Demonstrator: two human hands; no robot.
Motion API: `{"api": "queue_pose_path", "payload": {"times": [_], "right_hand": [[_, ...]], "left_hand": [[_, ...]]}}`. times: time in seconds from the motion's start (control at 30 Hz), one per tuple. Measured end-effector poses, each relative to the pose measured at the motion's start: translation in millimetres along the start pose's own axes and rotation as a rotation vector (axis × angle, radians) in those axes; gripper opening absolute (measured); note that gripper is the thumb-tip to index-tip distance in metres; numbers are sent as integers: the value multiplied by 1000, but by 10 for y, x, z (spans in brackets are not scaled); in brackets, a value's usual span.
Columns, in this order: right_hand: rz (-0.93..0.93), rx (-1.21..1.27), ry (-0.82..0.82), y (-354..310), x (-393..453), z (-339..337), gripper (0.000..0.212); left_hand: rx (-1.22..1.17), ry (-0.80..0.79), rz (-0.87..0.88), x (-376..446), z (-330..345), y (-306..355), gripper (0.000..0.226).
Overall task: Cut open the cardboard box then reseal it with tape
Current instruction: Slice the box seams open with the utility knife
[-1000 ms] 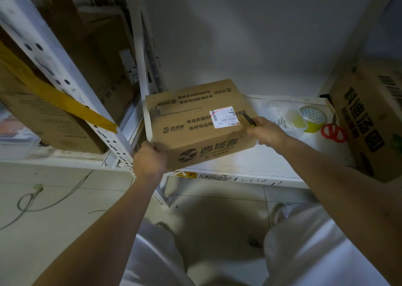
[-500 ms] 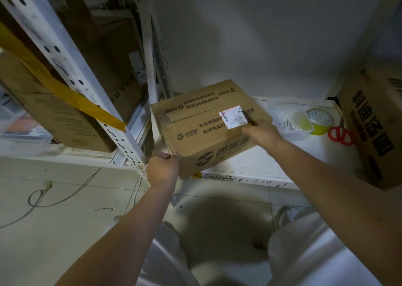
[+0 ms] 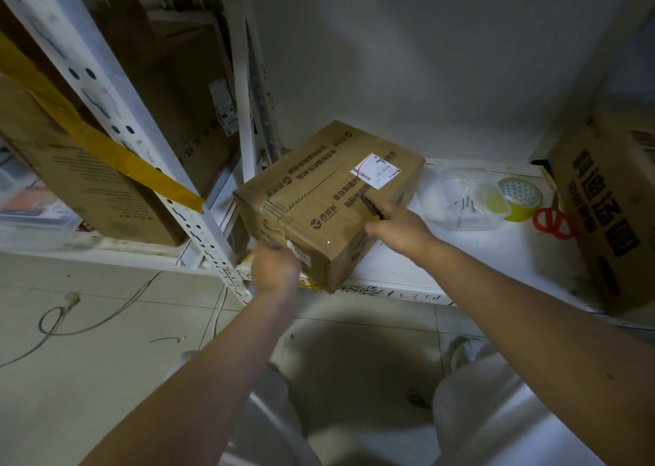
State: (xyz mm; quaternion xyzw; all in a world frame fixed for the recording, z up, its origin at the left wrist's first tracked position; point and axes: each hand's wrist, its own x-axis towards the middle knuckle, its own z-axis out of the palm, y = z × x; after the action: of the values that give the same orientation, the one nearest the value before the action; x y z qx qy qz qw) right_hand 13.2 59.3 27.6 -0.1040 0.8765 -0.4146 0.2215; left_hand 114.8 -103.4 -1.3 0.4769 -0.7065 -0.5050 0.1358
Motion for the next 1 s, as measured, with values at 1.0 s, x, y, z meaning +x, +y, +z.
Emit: {"api": "queue_pose_path", "payload": {"times": [1.0], "right_hand": [[55, -61, -126, 55, 136, -78, 46]], "left_hand": [[966, -260, 349, 1450, -208, 746, 63]]}}
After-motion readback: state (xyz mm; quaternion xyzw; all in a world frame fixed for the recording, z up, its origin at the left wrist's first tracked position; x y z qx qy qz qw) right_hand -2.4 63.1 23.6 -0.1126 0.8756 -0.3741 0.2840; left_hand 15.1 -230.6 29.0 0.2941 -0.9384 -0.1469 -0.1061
